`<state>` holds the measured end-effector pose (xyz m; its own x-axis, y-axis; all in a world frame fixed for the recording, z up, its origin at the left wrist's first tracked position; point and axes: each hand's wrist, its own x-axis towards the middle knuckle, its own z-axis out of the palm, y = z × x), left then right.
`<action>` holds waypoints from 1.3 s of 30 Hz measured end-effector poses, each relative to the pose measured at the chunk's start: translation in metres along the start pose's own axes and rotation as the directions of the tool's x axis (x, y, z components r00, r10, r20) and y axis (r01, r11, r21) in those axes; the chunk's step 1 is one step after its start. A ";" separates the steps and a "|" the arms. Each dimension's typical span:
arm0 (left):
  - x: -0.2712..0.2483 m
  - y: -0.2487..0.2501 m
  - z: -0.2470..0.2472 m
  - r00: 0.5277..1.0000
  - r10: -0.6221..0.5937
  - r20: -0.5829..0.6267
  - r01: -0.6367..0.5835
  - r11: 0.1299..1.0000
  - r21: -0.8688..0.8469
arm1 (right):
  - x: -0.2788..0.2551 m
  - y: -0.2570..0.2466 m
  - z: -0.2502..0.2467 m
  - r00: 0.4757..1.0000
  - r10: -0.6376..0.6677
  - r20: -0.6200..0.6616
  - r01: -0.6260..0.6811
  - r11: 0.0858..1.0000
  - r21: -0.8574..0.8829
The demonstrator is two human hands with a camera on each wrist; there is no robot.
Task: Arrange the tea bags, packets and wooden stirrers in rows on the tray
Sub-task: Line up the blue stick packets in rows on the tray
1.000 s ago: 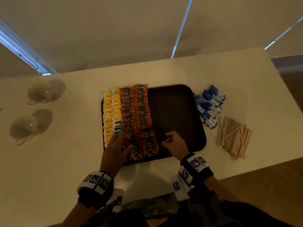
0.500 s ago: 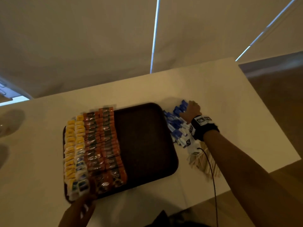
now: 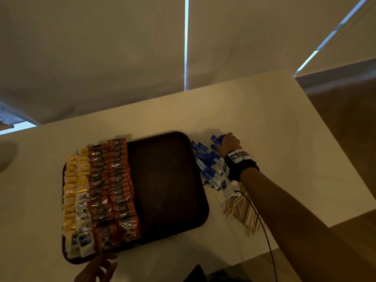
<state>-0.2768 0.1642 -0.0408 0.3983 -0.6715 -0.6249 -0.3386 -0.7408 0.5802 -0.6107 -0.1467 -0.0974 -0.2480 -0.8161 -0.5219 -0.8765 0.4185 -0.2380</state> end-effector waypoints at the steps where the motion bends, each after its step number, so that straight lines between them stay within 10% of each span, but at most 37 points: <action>1: 0.001 0.006 0.002 1.000 0.004 0.006 -0.003 0.999 -0.038 | -0.001 0.002 -0.003 1.000 0.000 0.004 0.000 0.999 0.034; 9: 0.011 0.044 -0.022 0.958 0.287 0.021 -0.288 0.953 0.094 | -0.048 0.009 -0.059 0.977 -0.089 -0.194 0.173 0.866 0.470; 12: 0.015 0.063 -0.026 0.928 0.370 0.037 -0.372 0.926 0.061 | -0.100 -0.005 -0.073 0.964 -0.264 -0.020 0.205 0.698 0.686; 18: 0.030 0.120 -0.016 0.834 0.537 0.129 -0.537 0.843 -0.034 | -0.184 -0.045 -0.036 0.799 -0.492 0.346 0.060 0.638 0.768; 26: 0.031 0.130 -0.011 0.805 0.527 0.274 -0.504 0.850 -0.155 | -0.231 -0.078 0.021 0.663 -0.580 0.474 0.191 0.743 0.641; 39: 0.042 0.079 -0.053 0.871 0.438 0.222 -0.344 0.867 -0.360 | -0.241 -0.085 0.034 0.643 -0.534 0.549 0.106 0.771 0.628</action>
<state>-0.2419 0.0786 0.0061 0.0097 -0.9136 -0.4066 -0.1234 -0.4046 0.9061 -0.4622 0.0285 0.0209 0.5355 -0.5297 -0.6578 -0.4432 0.4868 -0.7527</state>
